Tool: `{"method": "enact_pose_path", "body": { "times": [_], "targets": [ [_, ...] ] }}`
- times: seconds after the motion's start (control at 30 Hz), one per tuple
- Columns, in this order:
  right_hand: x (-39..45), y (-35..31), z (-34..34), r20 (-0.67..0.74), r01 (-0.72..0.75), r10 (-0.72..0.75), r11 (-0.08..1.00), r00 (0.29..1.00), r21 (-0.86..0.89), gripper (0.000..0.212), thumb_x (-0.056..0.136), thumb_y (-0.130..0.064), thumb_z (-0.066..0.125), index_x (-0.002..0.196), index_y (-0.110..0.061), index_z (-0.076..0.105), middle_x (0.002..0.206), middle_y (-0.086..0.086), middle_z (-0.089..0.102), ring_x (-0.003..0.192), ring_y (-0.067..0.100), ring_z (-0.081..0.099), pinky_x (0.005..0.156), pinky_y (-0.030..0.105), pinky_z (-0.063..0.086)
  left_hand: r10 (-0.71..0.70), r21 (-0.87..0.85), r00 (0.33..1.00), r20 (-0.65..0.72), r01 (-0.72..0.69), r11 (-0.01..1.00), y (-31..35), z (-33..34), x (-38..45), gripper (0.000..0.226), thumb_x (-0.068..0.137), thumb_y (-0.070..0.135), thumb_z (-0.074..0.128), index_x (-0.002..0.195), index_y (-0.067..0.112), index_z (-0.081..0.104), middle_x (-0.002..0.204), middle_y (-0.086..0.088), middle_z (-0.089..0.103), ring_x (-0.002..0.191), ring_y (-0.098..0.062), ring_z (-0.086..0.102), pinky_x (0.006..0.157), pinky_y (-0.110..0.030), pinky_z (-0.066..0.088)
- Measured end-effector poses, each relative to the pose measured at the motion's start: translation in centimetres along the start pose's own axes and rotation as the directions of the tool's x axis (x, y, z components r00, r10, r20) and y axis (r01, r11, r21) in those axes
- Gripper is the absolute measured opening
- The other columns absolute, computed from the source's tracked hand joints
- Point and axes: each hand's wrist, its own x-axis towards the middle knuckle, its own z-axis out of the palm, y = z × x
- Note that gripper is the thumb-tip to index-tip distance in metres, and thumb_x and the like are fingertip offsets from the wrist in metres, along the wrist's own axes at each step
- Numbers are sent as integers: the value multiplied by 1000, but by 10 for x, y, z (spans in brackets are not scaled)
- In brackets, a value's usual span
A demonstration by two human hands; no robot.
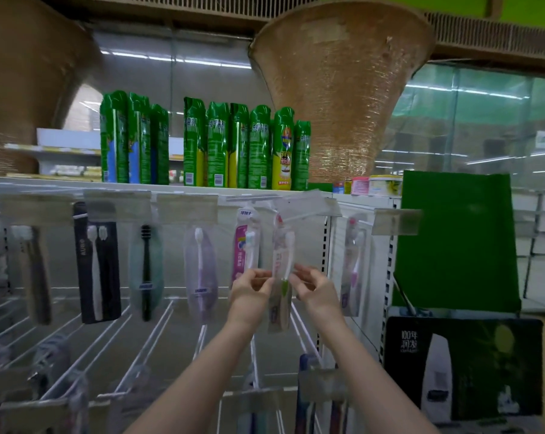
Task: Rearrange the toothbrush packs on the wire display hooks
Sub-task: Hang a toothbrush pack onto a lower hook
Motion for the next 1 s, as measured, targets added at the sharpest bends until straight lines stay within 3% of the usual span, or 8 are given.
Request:
{"method": "enact_pose_path", "body": {
  "times": [0.17, 0.33, 0.43, 0.57, 0.7, 0.87, 0.93, 1.0],
  "targets": [
    [1, 2, -1, 14, 41, -42, 999, 999, 8, 32, 92, -13, 58, 124, -7, 56, 99, -2, 59, 96, 14, 59, 83, 21, 50, -36, -16, 999, 1, 36, 999, 3, -1, -3, 6, 90, 10, 60, 94, 11, 65, 94, -8, 69, 87, -23, 67, 79, -37, 57],
    [-2, 4, -4, -25, 109, -109, 994, 994, -6, 32, 91, -21, 59, 123, -16, 56, 98, -8, 60, 82, -2, 56, 64, 7, 44, -48, -75, 999, -16, 47, 996, 11, 1, -4, 16, 90, 4, 59, 80, 17, 61, 84, -10, 68, 79, -25, 66, 75, -36, 58],
    [-2, 2, -7, -49, 149, -151, 988, 987, -34, 33, 91, -21, 60, 123, -15, 57, 98, -6, 61, 84, 3, 56, 66, 5, 43, -51, -77, 999, -1, 51, 996, 14, 2, -7, 13, 91, 6, 59, 83, 16, 60, 87, -10, 68, 80, -22, 66, 74, -32, 58],
    [-7, 5, -6, -62, 192, -194, 980, 979, -44, 34, 90, -22, 61, 124, -18, 57, 105, -2, 63, 90, 7, 59, 72, 7, 45, -52, -75, 999, 14, 53, 996, 18, 1, -9, 2, 92, 7, 58, 90, 7, 58, 84, -10, 66, 72, -17, 63, 58, -18, 56],
    [-11, 10, -4, -95, 257, -265, 963, 960, -87, 33, 90, -25, 61, 123, -20, 57, 108, 2, 62, 92, 8, 60, 81, 19, 50, -67, -65, 997, 41, 70, 995, 21, -1, -10, 5, 91, 6, 58, 87, 7, 57, 90, -18, 66, 73, -23, 64, 63, -26, 58],
    [-16, 6, -4, -158, 271, -297, 948, 942, -166, 31, 91, -25, 60, 121, -21, 58, 106, -3, 58, 85, 5, 55, 65, 1, 40, -61, -17, 996, 61, 63, 998, 23, -3, -10, 8, 92, 7, 58, 85, 8, 55, 91, -19, 67, 77, -26, 64, 70, -34, 58],
    [-18, 4, -4, -169, 274, -309, 941, 936, -198, 32, 91, -28, 59, 122, -23, 58, 107, -3, 56, 85, 5, 54, 64, 3, 40, -65, -3, 994, 91, 65, 998, 24, -2, -9, 5, 92, 9, 58, 90, 6, 55, 91, -17, 68, 78, -27, 65, 72, -34, 58],
    [-19, 2, -4, -132, 299, -334, 927, 933, -229, 35, 91, -29, 59, 126, -24, 57, 109, -4, 53, 88, 5, 53, 75, 11, 46, -62, 4, 990, 125, 62, 998, 25, 0, -9, 9, 92, 13, 58, 96, 5, 58, 93, -18, 70, 82, -31, 68, 78, -40, 58]
  ]
}}
